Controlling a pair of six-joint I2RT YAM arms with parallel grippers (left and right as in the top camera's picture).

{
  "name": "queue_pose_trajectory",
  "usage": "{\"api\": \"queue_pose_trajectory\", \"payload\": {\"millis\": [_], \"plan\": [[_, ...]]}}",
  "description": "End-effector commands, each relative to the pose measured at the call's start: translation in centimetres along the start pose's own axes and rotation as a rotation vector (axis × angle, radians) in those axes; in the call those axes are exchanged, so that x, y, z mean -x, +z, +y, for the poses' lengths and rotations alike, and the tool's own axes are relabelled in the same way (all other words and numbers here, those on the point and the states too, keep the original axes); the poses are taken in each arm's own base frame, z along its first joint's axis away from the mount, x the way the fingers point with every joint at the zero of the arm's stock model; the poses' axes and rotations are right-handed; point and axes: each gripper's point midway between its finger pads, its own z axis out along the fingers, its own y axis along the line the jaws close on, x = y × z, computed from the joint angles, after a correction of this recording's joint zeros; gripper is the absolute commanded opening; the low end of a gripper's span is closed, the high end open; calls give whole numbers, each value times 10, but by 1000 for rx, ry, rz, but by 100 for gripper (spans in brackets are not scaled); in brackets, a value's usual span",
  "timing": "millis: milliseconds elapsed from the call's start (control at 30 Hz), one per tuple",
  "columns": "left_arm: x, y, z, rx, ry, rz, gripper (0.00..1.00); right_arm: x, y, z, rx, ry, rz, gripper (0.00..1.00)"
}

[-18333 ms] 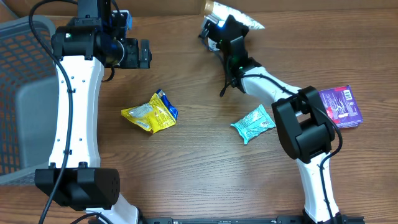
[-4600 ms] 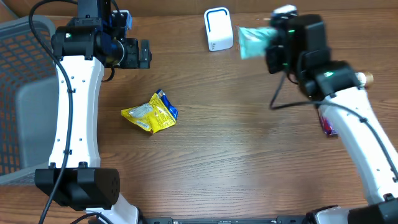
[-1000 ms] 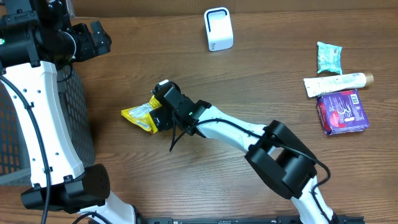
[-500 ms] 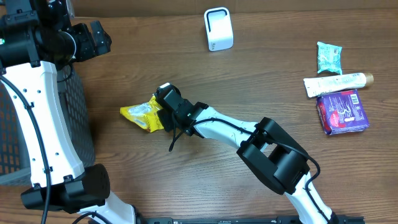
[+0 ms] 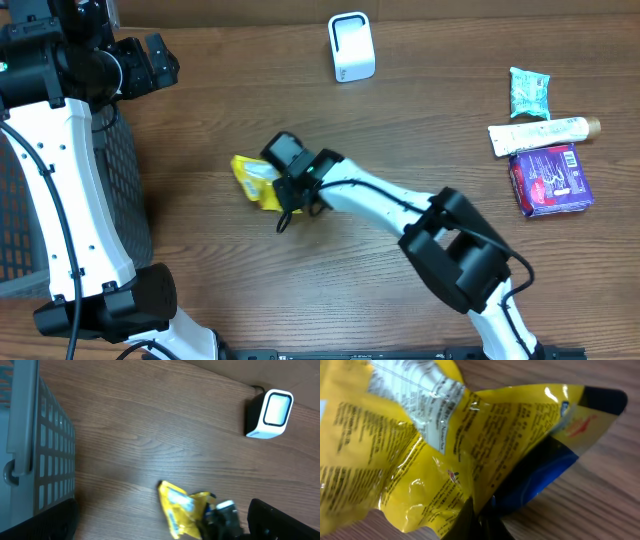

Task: Scan the item barcode

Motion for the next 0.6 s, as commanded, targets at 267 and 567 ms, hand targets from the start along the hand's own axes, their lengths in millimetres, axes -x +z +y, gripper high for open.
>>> {"api": "queue_pose_trajectory", "payload": {"millis": [267,567], "plan": [[3,-4,-3,-11,-3,-16,100,7,-30,-137,-188,66,78,8],[3,-4,-4,-12,-2,-16,99,43,-90,-124,-88,-2,-48,40]]}}
